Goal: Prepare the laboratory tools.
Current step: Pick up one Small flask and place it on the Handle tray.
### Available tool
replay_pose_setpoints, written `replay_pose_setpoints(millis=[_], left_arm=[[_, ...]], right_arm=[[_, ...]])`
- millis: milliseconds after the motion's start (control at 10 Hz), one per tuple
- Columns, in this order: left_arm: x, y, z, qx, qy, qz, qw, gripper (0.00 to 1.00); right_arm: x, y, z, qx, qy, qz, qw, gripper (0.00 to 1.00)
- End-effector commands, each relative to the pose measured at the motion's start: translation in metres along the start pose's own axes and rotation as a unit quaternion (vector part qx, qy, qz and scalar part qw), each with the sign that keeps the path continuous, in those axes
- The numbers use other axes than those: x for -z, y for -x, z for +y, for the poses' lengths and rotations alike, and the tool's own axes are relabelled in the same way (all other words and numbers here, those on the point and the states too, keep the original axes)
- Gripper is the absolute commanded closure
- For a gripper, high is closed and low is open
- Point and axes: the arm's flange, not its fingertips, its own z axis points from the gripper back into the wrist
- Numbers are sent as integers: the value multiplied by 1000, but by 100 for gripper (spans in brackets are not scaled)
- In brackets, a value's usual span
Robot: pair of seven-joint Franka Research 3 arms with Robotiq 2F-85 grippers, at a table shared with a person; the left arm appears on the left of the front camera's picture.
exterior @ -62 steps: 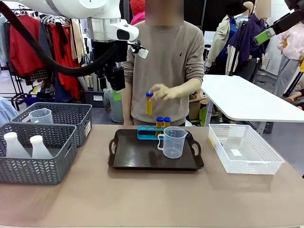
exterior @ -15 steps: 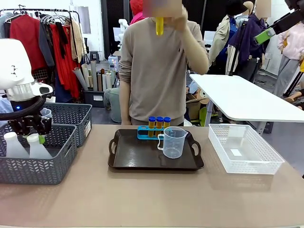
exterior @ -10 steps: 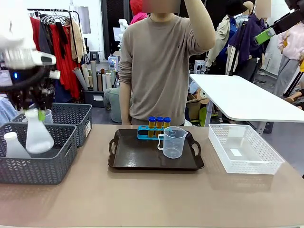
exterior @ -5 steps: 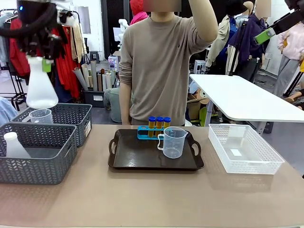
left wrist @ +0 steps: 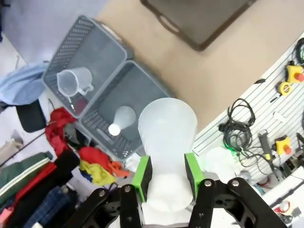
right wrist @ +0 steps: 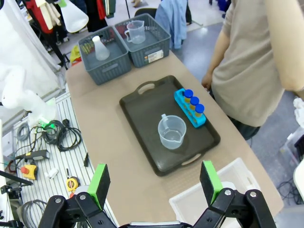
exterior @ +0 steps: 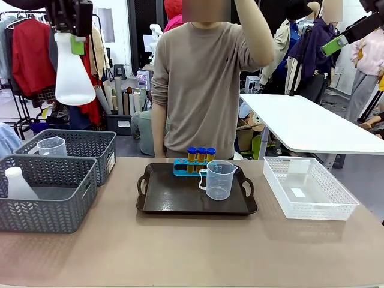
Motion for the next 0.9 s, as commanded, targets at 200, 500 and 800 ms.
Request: replay_pose_setpoints(millis=[200, 500, 800], left_arm=[[-1, -2, -1, 9, 0, -2, 1000, 100], [63, -17, 12, 1, 52, -12, 999, 100], [147, -81, -7, 58, 93, -8, 994, 100]], right_arm=[[0, -2, 2, 1, -2, -5, 1000, 0], [0, -2, 2, 1, -2, -5, 1000, 0], [0, -2, 2, 1, -2, -5, 1000, 0]])
